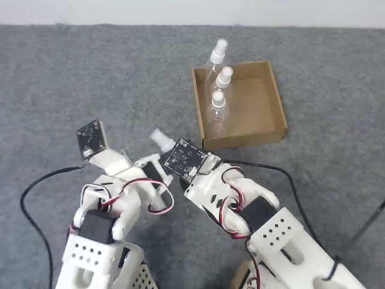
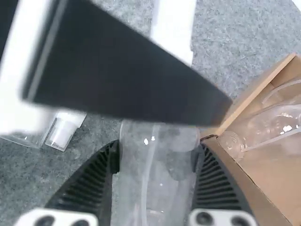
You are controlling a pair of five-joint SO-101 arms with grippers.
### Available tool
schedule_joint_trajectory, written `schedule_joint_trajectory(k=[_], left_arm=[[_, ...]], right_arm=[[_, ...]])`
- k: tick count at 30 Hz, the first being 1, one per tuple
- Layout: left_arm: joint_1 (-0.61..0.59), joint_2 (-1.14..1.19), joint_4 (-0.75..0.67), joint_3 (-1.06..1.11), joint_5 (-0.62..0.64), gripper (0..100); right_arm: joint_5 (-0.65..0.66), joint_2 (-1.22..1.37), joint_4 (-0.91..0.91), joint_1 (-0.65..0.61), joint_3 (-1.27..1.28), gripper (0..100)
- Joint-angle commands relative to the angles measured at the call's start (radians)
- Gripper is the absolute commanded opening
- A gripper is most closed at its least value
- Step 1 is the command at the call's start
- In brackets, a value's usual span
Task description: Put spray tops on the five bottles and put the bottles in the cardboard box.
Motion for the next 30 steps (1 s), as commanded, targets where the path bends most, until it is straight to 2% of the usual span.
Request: schedule_joint_trajectory(k=[1,12,17,23,30], left_arm=[[-0.034,-0.021,0.008,-0.09,0.044,38],[-0.109,-0.038,0.008,-0.099,0.046,38],[-0.17,-0.213,0.008,-0.048,0.057,38],[-0.173,-0.522,0.002,0.088,0.068,38],[-0.173,-0.454,-0.048,0.104,0.068,38]], right_arm=[[-0.009,-0.042,-0.022,0.015,-0.015,9.5],[-0.009,-0.042,-0.025,0.053,-0.023,9.5],[-0.046,-0.042,-0.079,0.111,-0.017,9.5],[-0.071,-0.042,-0.077,0.111,-0.02,9.5],[-0.072,-0.058,-0.07,0.111,-0.021,9.5]])
